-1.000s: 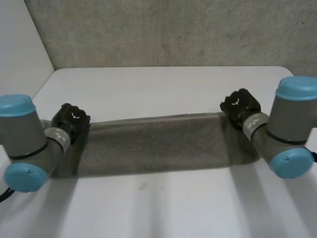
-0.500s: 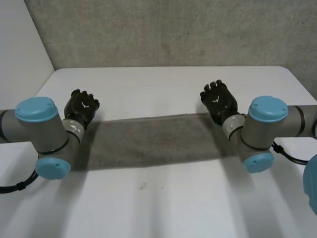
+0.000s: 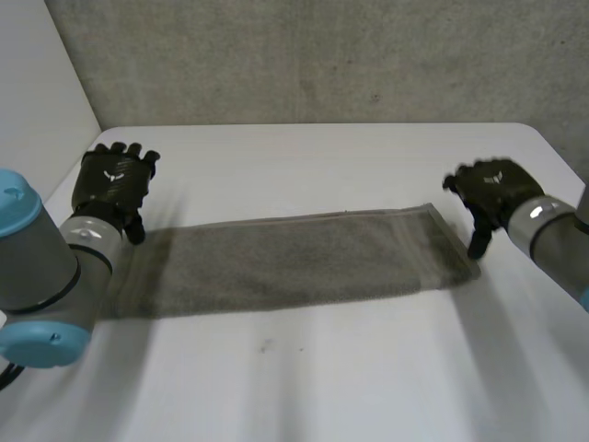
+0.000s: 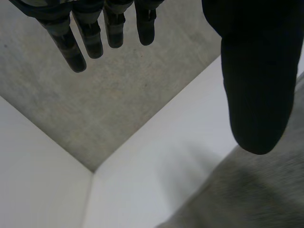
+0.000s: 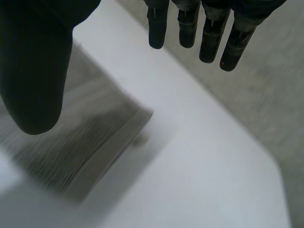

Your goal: Fold the laundry

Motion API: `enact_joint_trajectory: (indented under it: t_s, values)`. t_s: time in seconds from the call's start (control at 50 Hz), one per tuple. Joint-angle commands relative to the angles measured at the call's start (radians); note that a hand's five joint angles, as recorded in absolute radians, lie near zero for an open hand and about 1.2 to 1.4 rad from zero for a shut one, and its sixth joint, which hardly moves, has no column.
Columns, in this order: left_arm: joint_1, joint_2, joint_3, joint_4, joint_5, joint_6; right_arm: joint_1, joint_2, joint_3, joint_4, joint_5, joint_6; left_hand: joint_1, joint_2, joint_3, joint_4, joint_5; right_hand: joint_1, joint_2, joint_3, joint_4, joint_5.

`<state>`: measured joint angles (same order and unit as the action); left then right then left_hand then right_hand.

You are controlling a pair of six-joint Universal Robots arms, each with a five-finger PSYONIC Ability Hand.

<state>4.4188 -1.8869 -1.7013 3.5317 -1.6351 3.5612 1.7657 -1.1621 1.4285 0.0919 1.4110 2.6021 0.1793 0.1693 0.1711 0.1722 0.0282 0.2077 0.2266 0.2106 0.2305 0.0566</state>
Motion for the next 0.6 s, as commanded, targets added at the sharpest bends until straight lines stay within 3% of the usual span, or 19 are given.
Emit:
enact_joint_trajectory:
  t_s: [0.02, 0.06, 0.14, 0.34, 0.38, 0.4, 0.42, 0.44, 0.52, 0.6]
  values:
    - [-0.012, 0.006, -0.031, 0.015, 0.008, -0.088, -0.097, 0.024, 0.125, -0.018, -0.122, -0.016, -0.001, 0.009, 0.007, 0.006, -0.024, 0.244, 0.225, 0.241, 0.221, 0.221]
    - [-0.010, 0.005, -0.038, 0.036, 0.008, -0.088, -0.120, 0.065, 0.167, -0.067, -0.203, -0.019, -0.001, 0.009, 0.007, 0.006, -0.024, 0.294, 0.275, 0.291, 0.271, 0.271]
    - [-0.007, 0.005, -0.055, 0.062, 0.009, -0.088, -0.121, 0.105, 0.187, -0.122, -0.248, -0.023, -0.001, 0.009, 0.007, 0.006, -0.024, 0.300, 0.281, 0.297, 0.277, 0.277]
    - [-0.004, -0.001, -0.078, 0.098, 0.026, -0.087, -0.117, 0.185, 0.188, -0.250, -0.250, -0.040, -0.001, 0.009, 0.007, 0.006, -0.024, 0.558, 0.540, 0.555, 0.536, 0.535]
    - [-0.002, 0.002, -0.080, 0.099, 0.026, -0.087, -0.118, 0.190, 0.191, -0.283, -0.251, -0.042, -0.001, 0.009, 0.007, 0.006, -0.024, 0.865, 0.846, 0.862, 0.842, 0.841]
    - [-0.002, 0.002, -0.080, 0.099, 0.026, -0.087, -0.118, 0.190, 0.191, -0.284, -0.251, -0.042, -0.001, 0.009, 0.007, 0.006, -0.024, 0.867, 0.848, 0.864, 0.844, 0.843]
    - [-0.002, 0.002, -0.080, 0.099, 0.026, -0.087, -0.120, 0.190, 0.191, -0.299, -0.251, -0.042, -0.004, 0.006, 0.004, 0.003, -0.027, 1.085, 1.066, 1.082, 1.062, 1.061]
    - [-0.002, 0.003, -0.081, 0.099, 0.026, -0.087, -0.123, 0.191, 0.187, -0.314, -0.247, -0.042, -0.004, 0.006, 0.004, 0.003, -0.027, 1.187, 1.169, 1.185, 1.165, 1.164]
    - [-0.004, 0.005, -0.086, 0.102, 0.026, -0.087, -0.130, 0.176, 0.176, -0.337, -0.198, -0.036, -0.004, 0.006, 0.004, 0.003, -0.027, 1.189, 1.170, 1.186, 1.166, 1.165]
    - [-0.010, 0.009, -0.092, 0.102, 0.026, -0.087, -0.189, 0.127, 0.171, -0.348, -0.078, -0.042, -0.004, 0.006, 0.004, 0.003, -0.027, 1.189, 1.170, 1.186, 1.166, 1.165]
